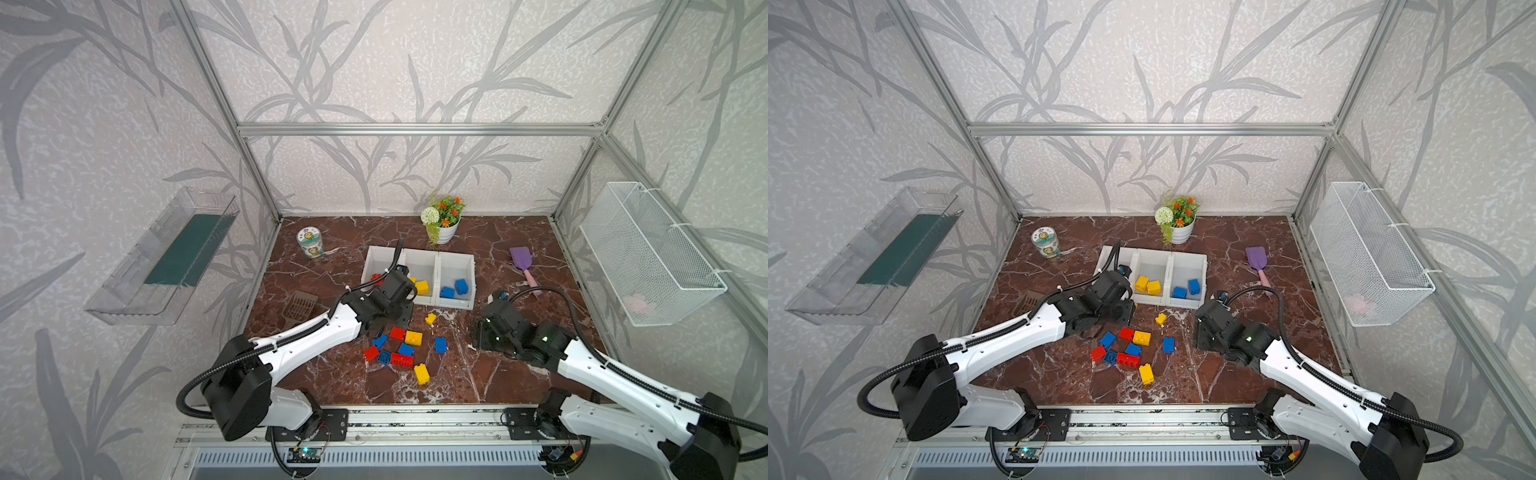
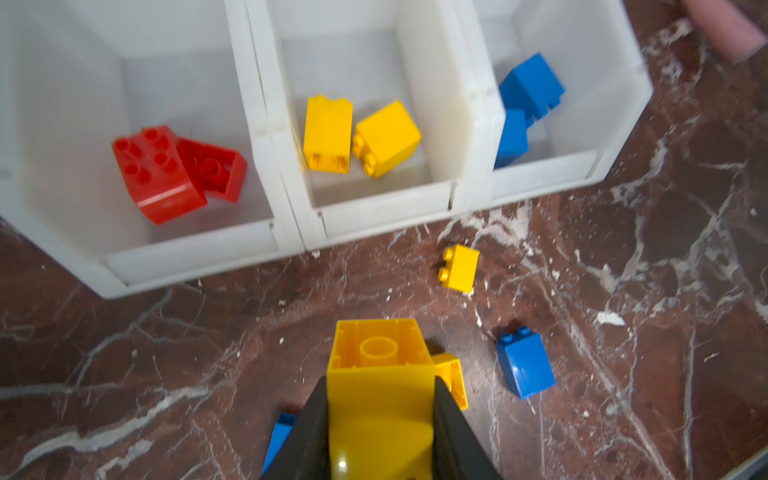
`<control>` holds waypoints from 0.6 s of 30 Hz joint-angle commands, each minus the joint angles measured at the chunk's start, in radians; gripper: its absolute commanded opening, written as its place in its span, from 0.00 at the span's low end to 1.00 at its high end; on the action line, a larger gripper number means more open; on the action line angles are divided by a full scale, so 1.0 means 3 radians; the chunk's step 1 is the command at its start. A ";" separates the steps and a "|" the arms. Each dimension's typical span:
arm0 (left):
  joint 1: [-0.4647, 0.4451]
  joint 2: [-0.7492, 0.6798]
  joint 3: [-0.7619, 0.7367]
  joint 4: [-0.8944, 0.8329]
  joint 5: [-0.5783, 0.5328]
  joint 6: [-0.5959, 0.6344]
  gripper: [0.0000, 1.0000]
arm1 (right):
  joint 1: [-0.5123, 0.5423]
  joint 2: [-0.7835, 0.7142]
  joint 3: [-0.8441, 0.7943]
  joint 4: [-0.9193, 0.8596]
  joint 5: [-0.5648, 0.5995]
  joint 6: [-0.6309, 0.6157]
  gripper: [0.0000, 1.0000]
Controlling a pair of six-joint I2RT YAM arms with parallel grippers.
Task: Sort the legos into containers by color
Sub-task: 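Lift the yellow brick with the left gripper and carry it over the middle compartment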
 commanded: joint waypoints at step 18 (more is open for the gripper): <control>0.0395 0.1253 0.1309 -0.0008 0.0166 0.0394 0.35 | 0.0020 0.0063 -0.0121 0.0050 -0.0086 -0.0043 0.66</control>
